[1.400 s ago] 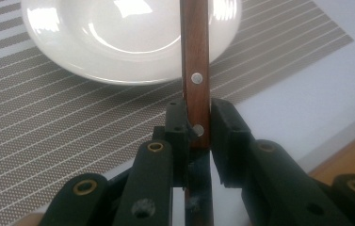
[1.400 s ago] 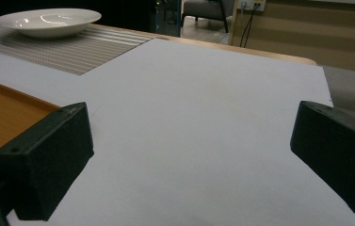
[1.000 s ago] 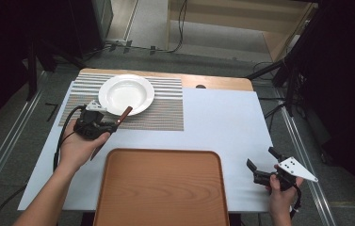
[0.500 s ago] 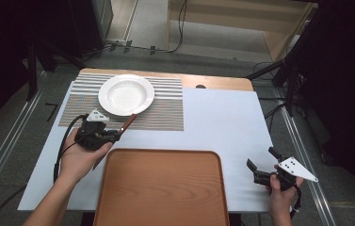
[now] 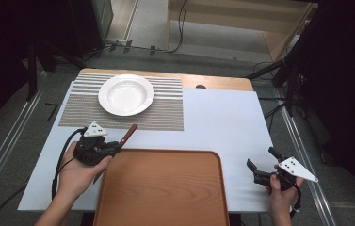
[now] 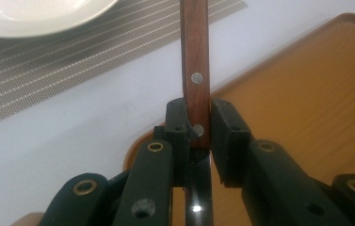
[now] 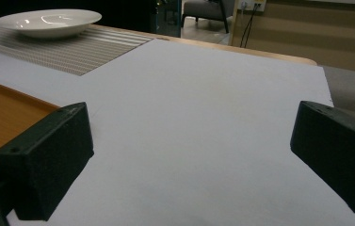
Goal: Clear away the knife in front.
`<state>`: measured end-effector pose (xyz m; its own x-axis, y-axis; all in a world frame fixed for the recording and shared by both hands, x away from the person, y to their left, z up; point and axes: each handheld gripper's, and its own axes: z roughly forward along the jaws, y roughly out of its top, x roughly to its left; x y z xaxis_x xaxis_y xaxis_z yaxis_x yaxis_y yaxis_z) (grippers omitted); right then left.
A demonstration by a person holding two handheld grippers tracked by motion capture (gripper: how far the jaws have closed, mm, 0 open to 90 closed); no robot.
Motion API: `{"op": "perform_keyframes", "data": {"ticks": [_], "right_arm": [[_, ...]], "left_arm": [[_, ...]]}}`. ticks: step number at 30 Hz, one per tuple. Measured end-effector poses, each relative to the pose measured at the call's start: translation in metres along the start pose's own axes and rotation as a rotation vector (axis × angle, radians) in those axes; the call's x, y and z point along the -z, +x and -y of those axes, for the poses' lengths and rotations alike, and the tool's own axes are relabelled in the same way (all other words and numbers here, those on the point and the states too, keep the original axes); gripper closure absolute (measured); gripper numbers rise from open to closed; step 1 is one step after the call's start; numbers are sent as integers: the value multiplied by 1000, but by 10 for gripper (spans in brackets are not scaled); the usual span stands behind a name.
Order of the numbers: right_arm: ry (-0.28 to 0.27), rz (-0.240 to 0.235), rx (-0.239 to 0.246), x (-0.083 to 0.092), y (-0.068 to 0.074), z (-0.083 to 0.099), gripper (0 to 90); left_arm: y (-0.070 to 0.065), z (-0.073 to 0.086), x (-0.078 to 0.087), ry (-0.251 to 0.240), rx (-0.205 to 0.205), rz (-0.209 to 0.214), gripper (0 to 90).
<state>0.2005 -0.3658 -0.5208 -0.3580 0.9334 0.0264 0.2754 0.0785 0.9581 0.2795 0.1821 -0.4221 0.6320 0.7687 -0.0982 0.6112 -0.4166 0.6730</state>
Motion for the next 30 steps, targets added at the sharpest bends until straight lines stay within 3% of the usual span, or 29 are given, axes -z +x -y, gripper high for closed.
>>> {"op": "perform_keyframes", "data": {"ticks": [11, 16, 27, 30], "right_arm": [[0, 0, 0, 0, 0, 0, 0], [0, 0, 0, 0, 0, 0, 0], [6, 0, 8, -1, 1, 0, 0], [9, 2, 13, -1, 1, 0, 0]], "left_arm": [[-18, 20, -2, 5, 14, 41, 765], [-23, 38, -9, 4, 66, 76, 766], [-30, 62, -15, 5, 102, 79, 765], [-34, 67, -18, 20, 80, 61, 765]]}}
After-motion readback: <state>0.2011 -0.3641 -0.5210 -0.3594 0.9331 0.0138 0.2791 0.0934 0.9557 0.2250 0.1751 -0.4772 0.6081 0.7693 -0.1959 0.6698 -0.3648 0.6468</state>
